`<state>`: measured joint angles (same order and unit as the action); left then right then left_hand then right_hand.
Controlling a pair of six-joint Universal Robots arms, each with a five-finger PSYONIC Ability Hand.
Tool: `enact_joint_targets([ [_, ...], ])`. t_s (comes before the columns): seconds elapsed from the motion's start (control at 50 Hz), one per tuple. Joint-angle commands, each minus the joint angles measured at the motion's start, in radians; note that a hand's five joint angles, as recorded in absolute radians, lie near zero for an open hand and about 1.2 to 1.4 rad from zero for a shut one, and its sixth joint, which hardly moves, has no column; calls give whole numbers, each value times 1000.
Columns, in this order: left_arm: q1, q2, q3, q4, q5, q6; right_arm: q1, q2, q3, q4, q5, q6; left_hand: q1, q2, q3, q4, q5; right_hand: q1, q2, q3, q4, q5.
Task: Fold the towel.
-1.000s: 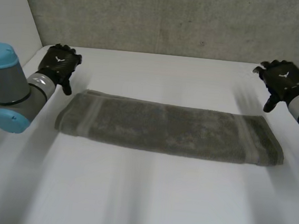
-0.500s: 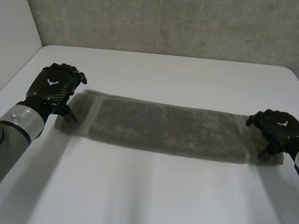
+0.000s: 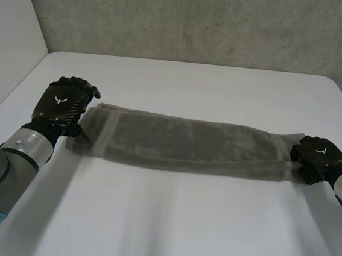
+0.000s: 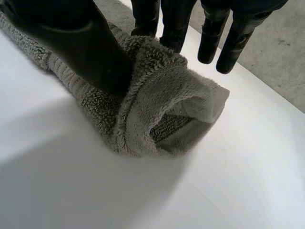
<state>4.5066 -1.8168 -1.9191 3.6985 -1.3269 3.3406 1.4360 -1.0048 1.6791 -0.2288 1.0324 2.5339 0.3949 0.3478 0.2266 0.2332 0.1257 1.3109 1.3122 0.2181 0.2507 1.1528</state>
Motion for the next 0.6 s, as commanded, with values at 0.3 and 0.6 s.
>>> enact_joint_targets([
  [0.3, 32, 8, -9, -2, -3, 2, -279, -20, -186, 270, -54, -351, -99, -52, -52, -59, -4, 85, 84, -44, -76, 69],
  [0.6, 32, 10, -9, -2, -9, 2, 124, -143, -472, 396, -9, -285, -102, -55, -52, -59, -7, 85, 84, -44, -76, 69],
])
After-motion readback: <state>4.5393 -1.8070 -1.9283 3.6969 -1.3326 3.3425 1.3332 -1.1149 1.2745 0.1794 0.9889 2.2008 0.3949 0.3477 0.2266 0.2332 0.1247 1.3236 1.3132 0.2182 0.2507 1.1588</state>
